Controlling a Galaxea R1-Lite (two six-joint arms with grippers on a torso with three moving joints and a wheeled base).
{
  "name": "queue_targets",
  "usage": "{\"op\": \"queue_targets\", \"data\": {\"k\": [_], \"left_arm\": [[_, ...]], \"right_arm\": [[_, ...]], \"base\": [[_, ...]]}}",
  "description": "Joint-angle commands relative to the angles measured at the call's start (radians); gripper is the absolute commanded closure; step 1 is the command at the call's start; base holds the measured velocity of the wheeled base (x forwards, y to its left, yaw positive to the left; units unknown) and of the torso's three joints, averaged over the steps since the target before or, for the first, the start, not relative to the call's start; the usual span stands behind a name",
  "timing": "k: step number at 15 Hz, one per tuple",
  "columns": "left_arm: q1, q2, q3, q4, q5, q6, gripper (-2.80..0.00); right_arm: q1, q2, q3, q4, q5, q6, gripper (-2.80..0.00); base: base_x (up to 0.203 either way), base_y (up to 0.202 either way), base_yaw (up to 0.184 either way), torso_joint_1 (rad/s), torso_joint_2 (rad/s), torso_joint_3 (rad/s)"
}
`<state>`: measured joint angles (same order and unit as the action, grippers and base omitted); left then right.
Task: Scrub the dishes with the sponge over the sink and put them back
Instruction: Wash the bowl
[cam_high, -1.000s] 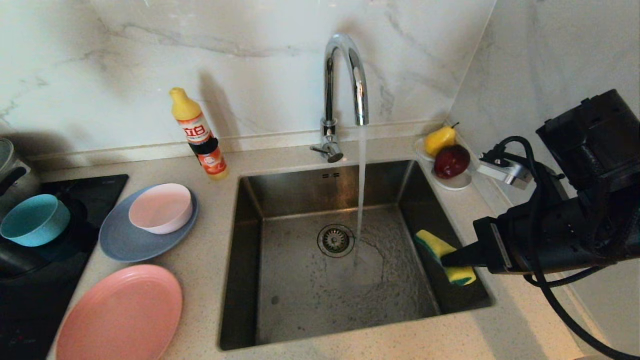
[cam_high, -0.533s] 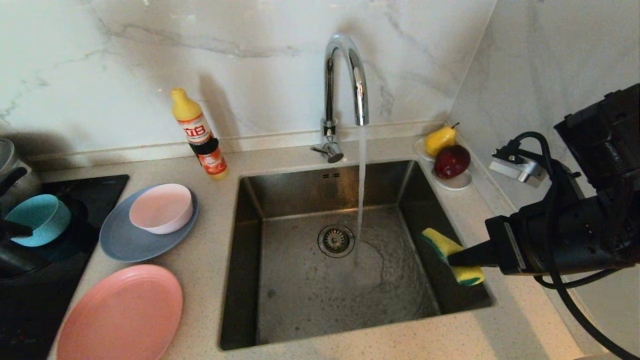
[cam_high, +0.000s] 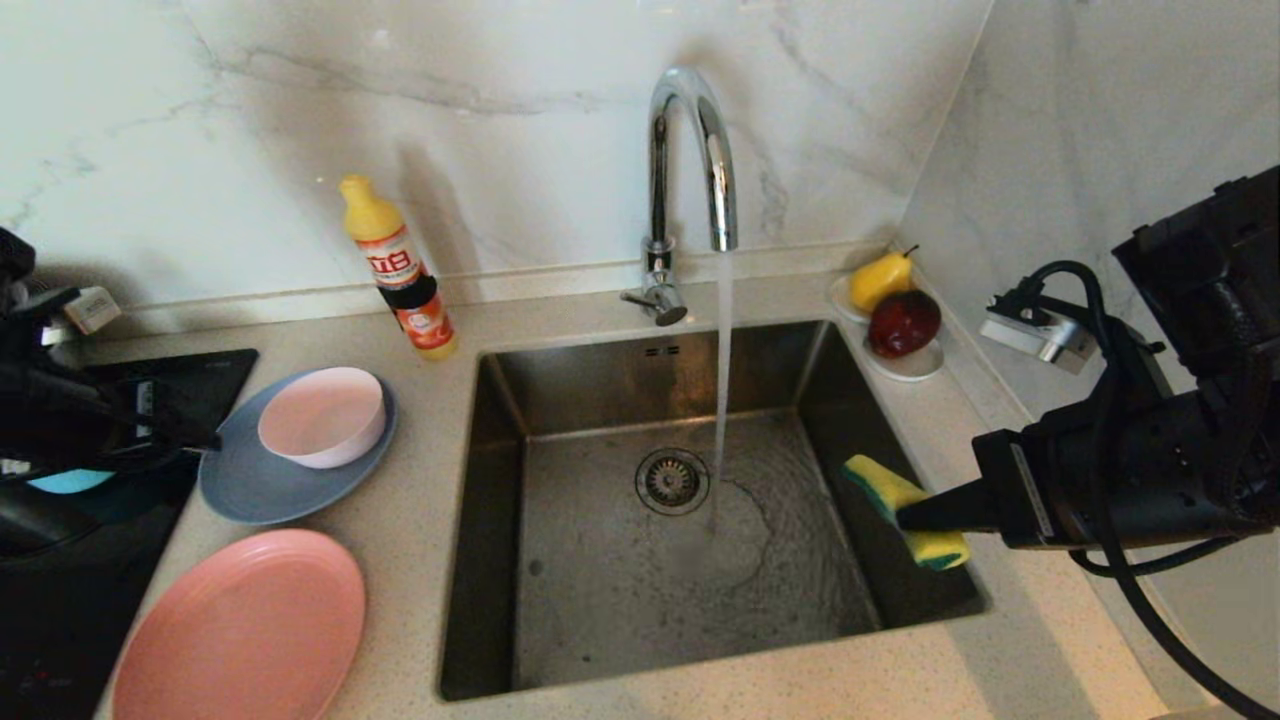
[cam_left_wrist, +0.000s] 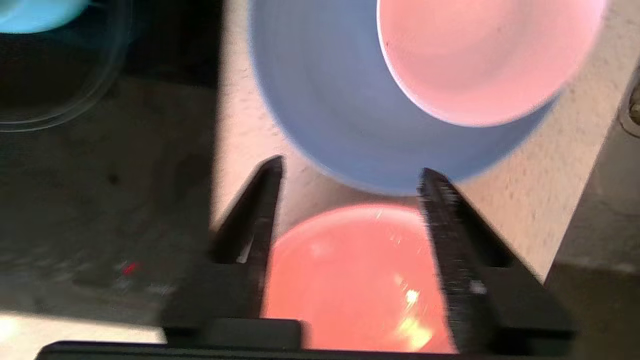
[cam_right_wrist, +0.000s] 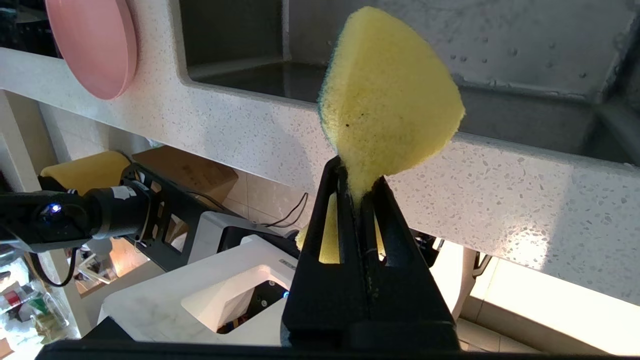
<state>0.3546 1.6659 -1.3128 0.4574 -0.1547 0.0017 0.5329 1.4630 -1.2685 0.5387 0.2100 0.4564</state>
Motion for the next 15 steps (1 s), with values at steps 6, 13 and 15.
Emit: {"op": "queue_targets", "data": {"k": [6,13,15], "left_arm": [[-0.073,0.2,-0.028,-0.083,0.021,-0.06,-2.8],[-0.077,0.264,-0.034,-0.149,0.023,-0.089,-2.8],[-0.077,0.27,-0.045,-0.151,0.023,-0.091,-2.8]], "right_arm": [[-0.001,-0.001,-0.002,0.003,-0.003,-0.001,0.0],[-0.001,0.013,0.0,0.003,0.002,-0.001,0.0],[-0.002,0.007,0.0,0.003,-0.001,-0.002,0.0]], "base": [[0.0,0.0,0.0,0.0,0.0,0.0],[0.0,0.0,0.0,0.0,0.0,0.0],[0.0,0.0,0.0,0.0,0.0,0.0]]}}
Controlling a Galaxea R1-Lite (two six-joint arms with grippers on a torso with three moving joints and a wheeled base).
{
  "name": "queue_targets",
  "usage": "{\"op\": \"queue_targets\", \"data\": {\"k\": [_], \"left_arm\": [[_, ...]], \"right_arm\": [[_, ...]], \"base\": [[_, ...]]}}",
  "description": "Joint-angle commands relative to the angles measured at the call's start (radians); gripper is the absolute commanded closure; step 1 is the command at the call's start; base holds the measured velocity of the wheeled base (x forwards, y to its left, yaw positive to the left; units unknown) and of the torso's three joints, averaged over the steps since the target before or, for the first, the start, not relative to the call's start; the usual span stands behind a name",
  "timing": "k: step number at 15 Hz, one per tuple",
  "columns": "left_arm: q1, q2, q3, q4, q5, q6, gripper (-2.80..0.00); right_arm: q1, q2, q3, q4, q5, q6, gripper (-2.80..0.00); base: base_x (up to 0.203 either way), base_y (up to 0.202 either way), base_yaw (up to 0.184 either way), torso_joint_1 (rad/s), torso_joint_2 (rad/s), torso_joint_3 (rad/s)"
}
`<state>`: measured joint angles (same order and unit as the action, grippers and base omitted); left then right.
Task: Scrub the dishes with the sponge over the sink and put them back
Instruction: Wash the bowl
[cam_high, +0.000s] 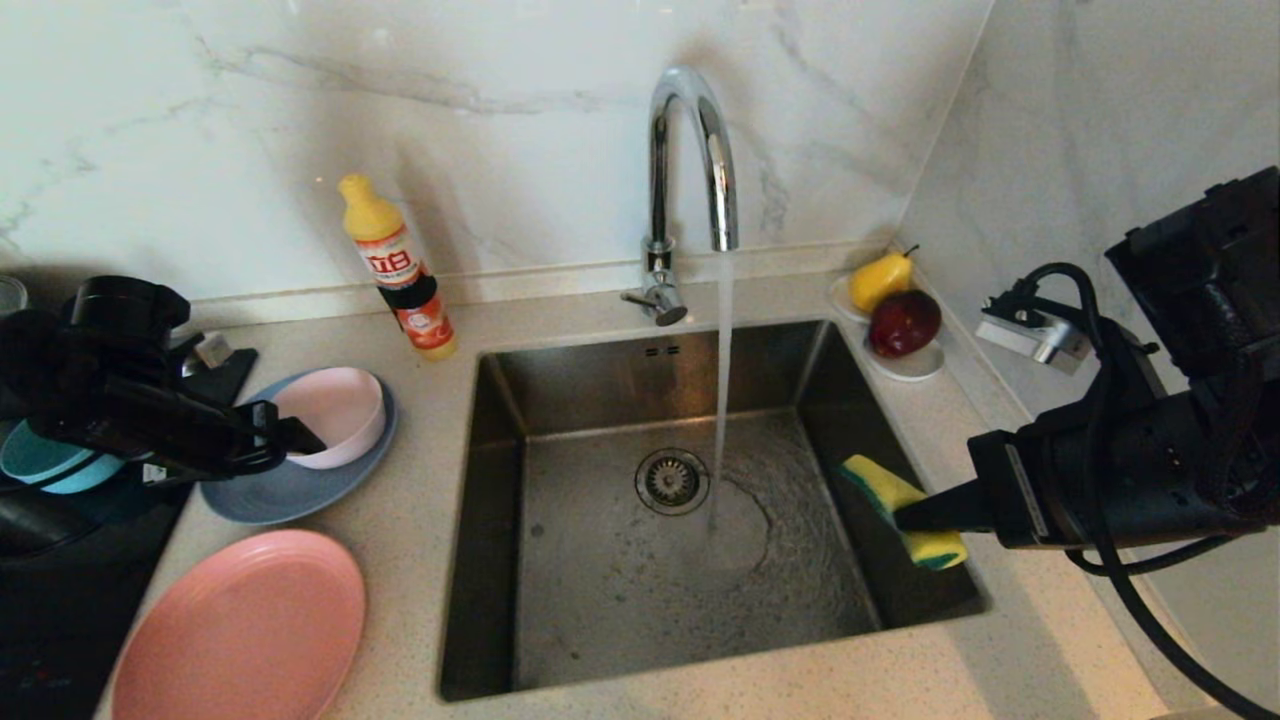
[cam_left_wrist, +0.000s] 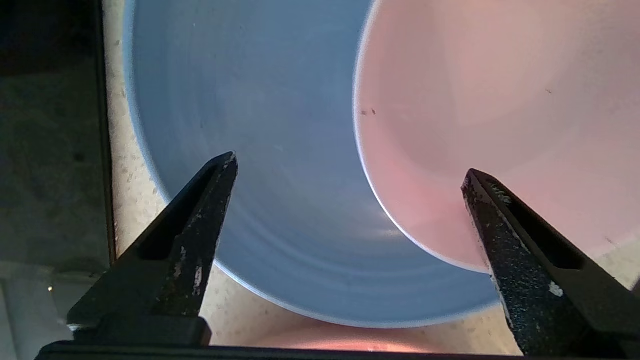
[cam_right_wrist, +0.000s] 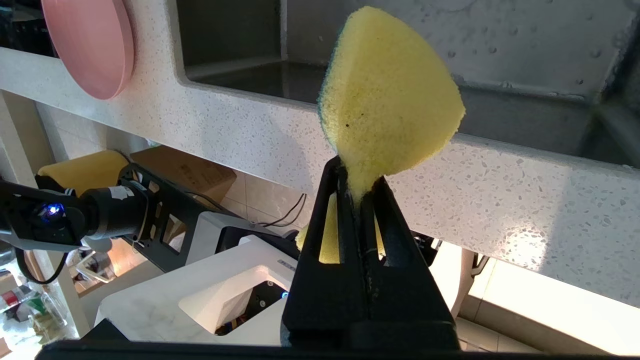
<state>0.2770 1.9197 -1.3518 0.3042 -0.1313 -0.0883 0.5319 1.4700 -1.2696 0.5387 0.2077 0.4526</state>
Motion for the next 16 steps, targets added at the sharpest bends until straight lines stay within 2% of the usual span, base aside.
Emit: {"op": "queue_targets", "data": {"k": [1,6,7,10,13,16], "left_arm": [[0.001,0.016,-0.006,0.003,-0.002,-0.004,-2.8],[0.001,0.021,-0.012,0.002,0.007,-0.013,-2.8],[0.002,0.02,-0.016,0.003,0.007,-0.014,0.0],[0.002,0.019,-0.011,0.003,0.015,-0.011,0.0],[0.01,0.064,-0.017,0.001,0.089,-0.01,0.0],[0.039,0.058,-0.033,0.001,0.09,-0.001,0.0]], "right_arm": [[-0.006,-0.006,-0.001,0.003,0.001,0.003,0.0],[-0.013,-0.026,0.004,0.003,0.007,0.005,0.0],[-0.013,-0.025,0.004,0.003,0.007,0.005,0.0],[-0.013,-0.024,0.0,0.003,0.007,0.006,0.0],[-0.013,-0.017,0.0,0.003,0.009,0.006,0.0],[-0.013,-0.016,0.0,0.003,0.009,0.005,0.0]], "base": [[0.0,0.0,0.0,0.0,0.0,0.0],[0.0,0.0,0.0,0.0,0.0,0.0],[0.0,0.0,0.0,0.0,0.0,0.0],[0.0,0.0,0.0,0.0,0.0,0.0],[0.0,0.0,0.0,0.0,0.0,0.0],[0.0,0.0,0.0,0.0,0.0,0.0]]}}
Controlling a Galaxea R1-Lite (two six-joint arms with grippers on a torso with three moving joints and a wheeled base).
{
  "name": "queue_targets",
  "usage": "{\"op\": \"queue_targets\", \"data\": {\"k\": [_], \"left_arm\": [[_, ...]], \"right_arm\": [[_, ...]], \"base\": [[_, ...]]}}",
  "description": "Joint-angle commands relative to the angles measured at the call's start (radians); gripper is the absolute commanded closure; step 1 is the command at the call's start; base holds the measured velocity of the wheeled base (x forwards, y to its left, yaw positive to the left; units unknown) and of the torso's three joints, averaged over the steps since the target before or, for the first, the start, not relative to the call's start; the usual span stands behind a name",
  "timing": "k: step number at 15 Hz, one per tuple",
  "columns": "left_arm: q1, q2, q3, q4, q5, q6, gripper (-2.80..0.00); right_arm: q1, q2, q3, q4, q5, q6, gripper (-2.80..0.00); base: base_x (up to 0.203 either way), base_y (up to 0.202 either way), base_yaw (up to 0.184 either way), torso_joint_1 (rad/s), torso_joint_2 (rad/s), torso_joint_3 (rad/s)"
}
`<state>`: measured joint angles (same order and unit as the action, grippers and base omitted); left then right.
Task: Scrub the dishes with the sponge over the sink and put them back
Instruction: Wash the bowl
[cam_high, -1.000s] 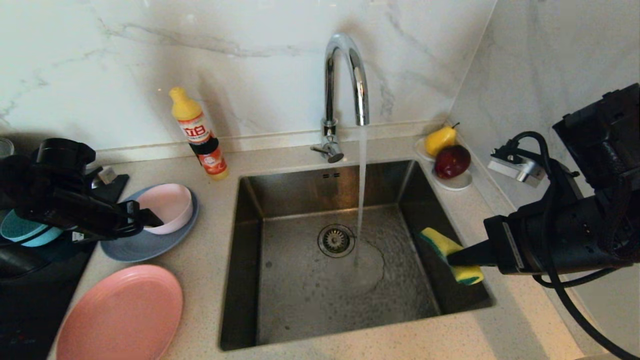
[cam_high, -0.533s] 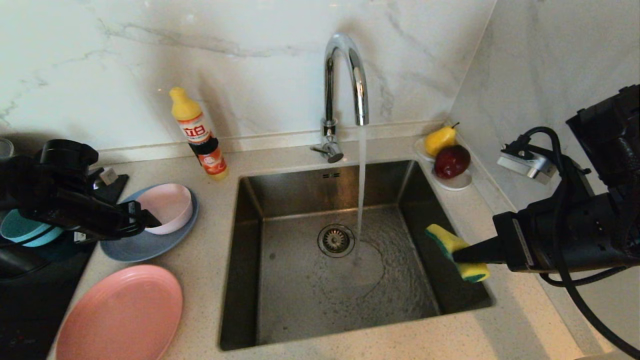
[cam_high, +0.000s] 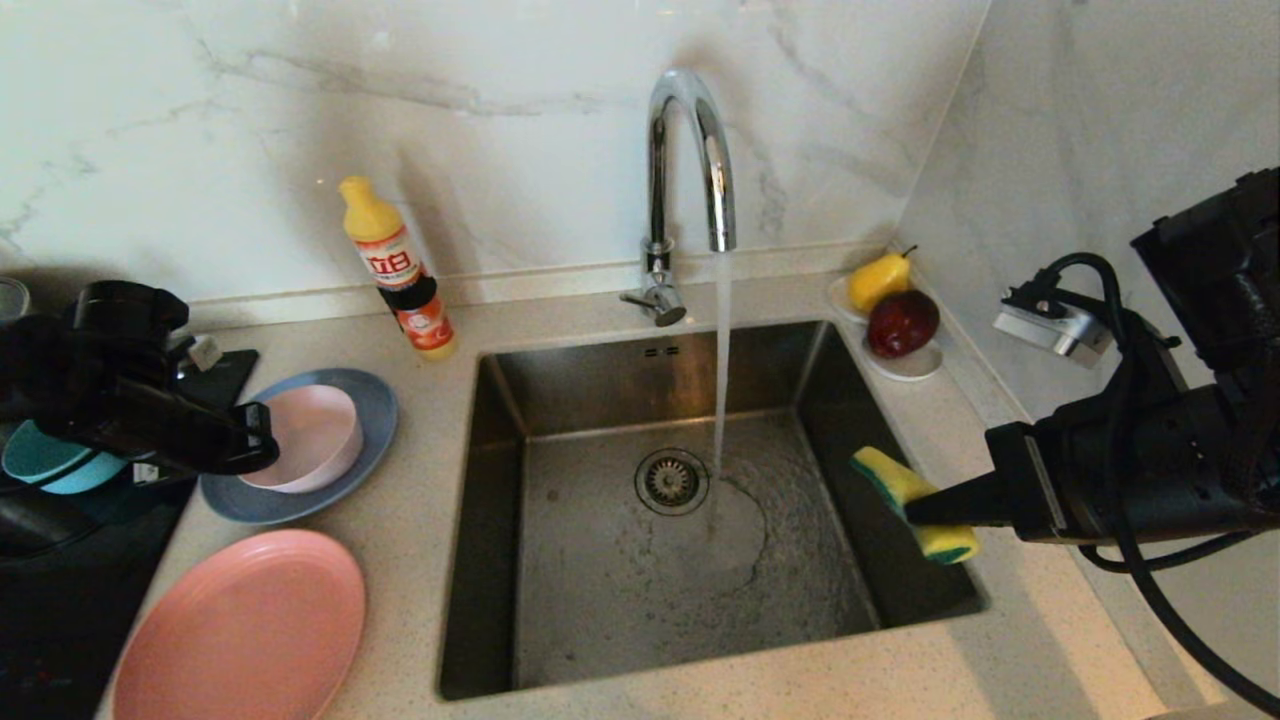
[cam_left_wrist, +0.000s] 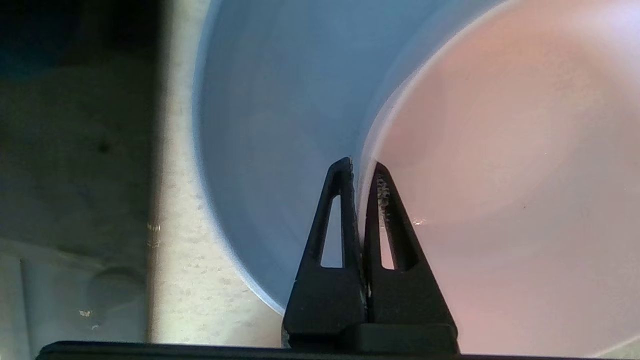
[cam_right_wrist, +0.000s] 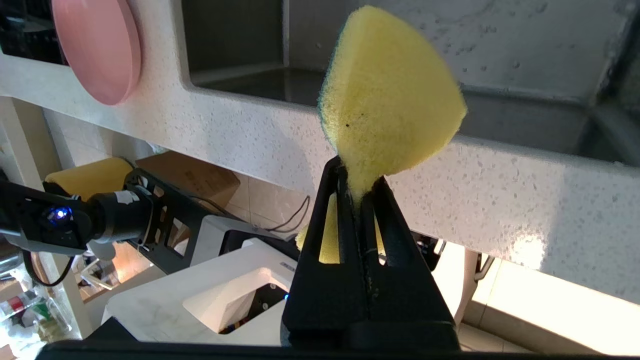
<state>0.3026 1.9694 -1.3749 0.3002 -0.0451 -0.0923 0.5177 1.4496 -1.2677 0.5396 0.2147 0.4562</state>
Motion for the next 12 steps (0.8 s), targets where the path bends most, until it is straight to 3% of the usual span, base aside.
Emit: {"op": "queue_targets", "data": {"k": [1,5,8,12], "left_arm": [[0.021,0.007,-0.013,0.005,0.004,0.006,0.0],[0.036,-0.021,-0.024,0.008,0.0,0.0,0.0],[0.036,-0.079,-0.002,0.007,-0.042,-0.013,0.0],[0.035,-0.205,-0.025,0.012,-0.081,-0.068,0.0]], "right_arm": [[0.001,0.006,-0.006,0.002,0.002,0.002,0.0],[0.001,0.0,0.004,0.002,0.002,0.002,0.0],[0.001,-0.005,0.005,0.003,0.002,0.001,0.0],[0.002,0.003,-0.004,0.002,0.0,-0.007,0.0]], "base": [[0.0,0.0,0.0,0.0,0.0,0.0],[0.0,0.0,0.0,0.0,0.0,0.0],[0.0,0.0,0.0,0.0,0.0,0.0],[0.0,0.0,0.0,0.0,0.0,0.0]]}}
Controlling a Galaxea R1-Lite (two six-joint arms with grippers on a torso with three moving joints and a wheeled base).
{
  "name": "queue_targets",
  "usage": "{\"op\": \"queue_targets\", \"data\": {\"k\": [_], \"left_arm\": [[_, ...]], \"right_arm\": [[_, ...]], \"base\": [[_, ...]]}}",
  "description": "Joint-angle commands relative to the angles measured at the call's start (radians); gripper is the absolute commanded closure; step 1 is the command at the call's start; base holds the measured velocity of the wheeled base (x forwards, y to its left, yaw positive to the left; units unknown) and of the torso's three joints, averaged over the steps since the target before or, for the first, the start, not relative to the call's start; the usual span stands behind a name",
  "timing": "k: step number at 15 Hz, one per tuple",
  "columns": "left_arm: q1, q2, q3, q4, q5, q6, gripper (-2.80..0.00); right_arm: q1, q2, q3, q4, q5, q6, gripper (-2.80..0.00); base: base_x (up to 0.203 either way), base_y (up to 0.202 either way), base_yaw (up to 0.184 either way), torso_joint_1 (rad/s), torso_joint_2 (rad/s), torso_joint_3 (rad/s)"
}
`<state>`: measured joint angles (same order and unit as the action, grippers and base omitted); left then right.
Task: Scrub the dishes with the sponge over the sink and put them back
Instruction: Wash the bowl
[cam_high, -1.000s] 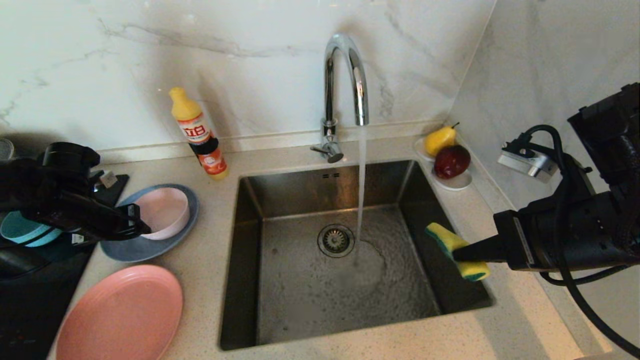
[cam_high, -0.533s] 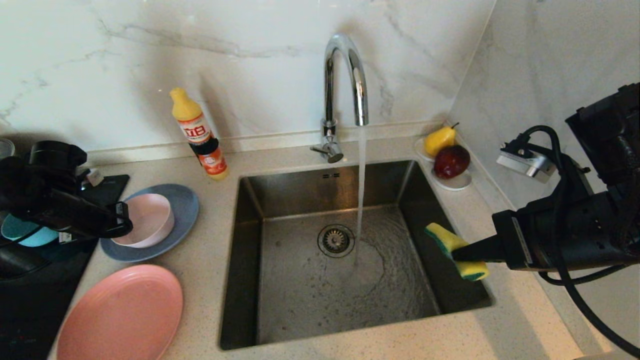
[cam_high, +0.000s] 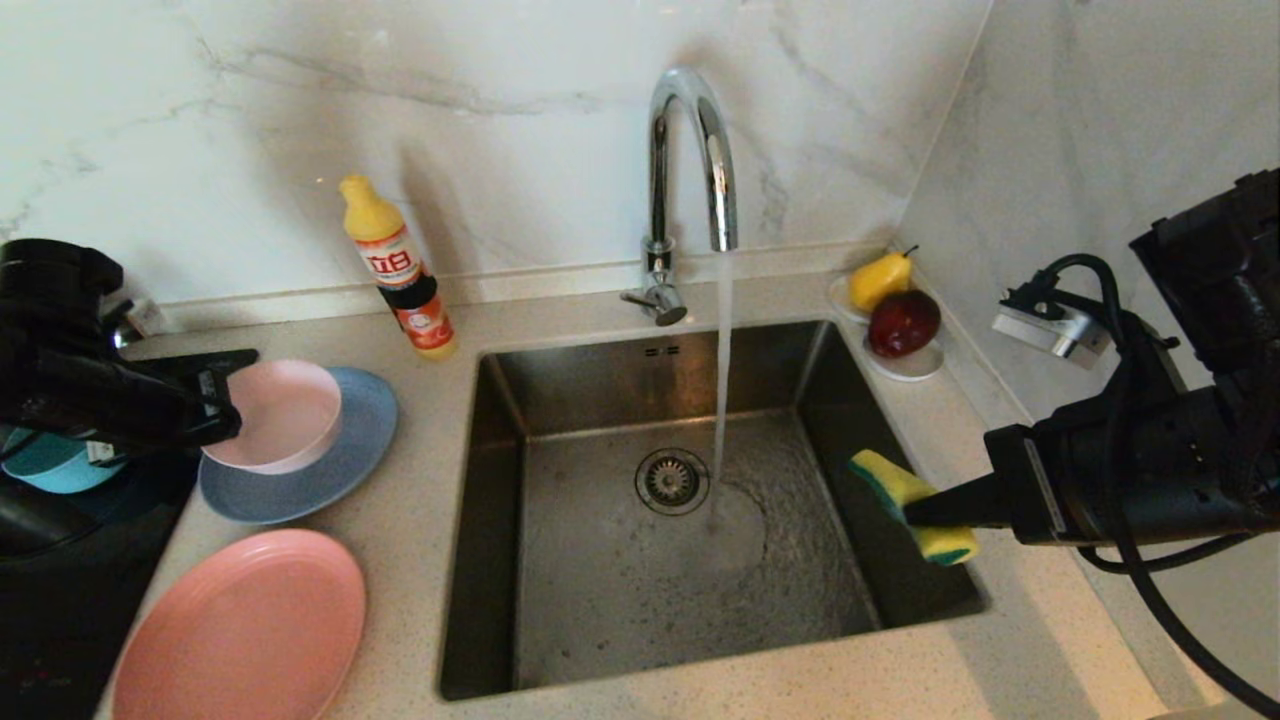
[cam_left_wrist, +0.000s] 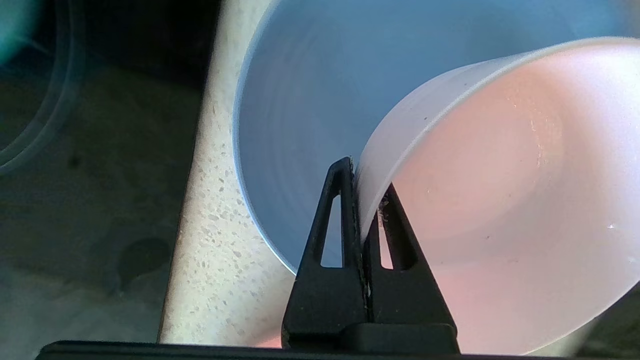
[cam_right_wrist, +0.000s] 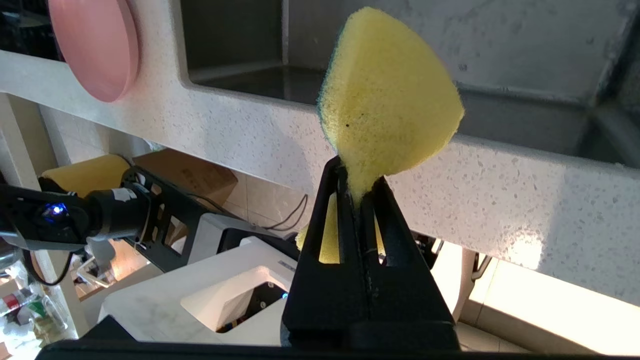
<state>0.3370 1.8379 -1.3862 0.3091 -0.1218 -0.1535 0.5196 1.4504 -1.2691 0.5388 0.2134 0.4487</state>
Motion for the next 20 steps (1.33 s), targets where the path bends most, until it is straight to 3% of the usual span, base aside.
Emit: {"op": "queue_targets", "data": {"k": [1,5,7,10,15,18,20], "left_arm": [[0.0,-0.114,-0.02,0.007,-0.004,-0.009,0.0],[-0.002,-0.268,-0.022,0.07,-0.013,-0.013,0.0],[-0.053,-0.353,-0.02,0.139,-0.047,-0.024,0.0],[-0.247,-0.391,-0.016,0.177,-0.046,-0.031,0.0],[-0.607,-0.347,0.056,0.197,0.077,-0.074,0.0],[-0.783,-0.21,0.083,0.153,0.187,-0.176,0.0],[-0.865,-0.127,0.091,0.1,0.226,-0.234,0.0]], "right_arm": [[0.002,0.001,0.005,0.003,0.001,0.001,0.0],[0.013,-0.01,0.03,0.004,0.003,0.002,0.0],[0.014,-0.025,0.033,0.005,0.0,0.001,0.0],[0.014,-0.034,0.035,0.004,0.0,0.003,0.0],[0.014,-0.041,0.048,0.003,0.002,0.0,0.0],[0.013,-0.051,0.043,0.003,0.001,0.0,0.0],[0.013,-0.062,0.054,0.003,0.001,0.001,0.0]], "base": [[0.0,0.0,0.0,0.0,0.0,0.0],[0.0,0.0,0.0,0.0,0.0,0.0],[0.0,0.0,0.0,0.0,0.0,0.0],[0.0,0.0,0.0,0.0,0.0,0.0],[0.0,0.0,0.0,0.0,0.0,0.0],[0.0,0.0,0.0,0.0,0.0,0.0],[0.0,0.0,0.0,0.0,0.0,0.0]]}}
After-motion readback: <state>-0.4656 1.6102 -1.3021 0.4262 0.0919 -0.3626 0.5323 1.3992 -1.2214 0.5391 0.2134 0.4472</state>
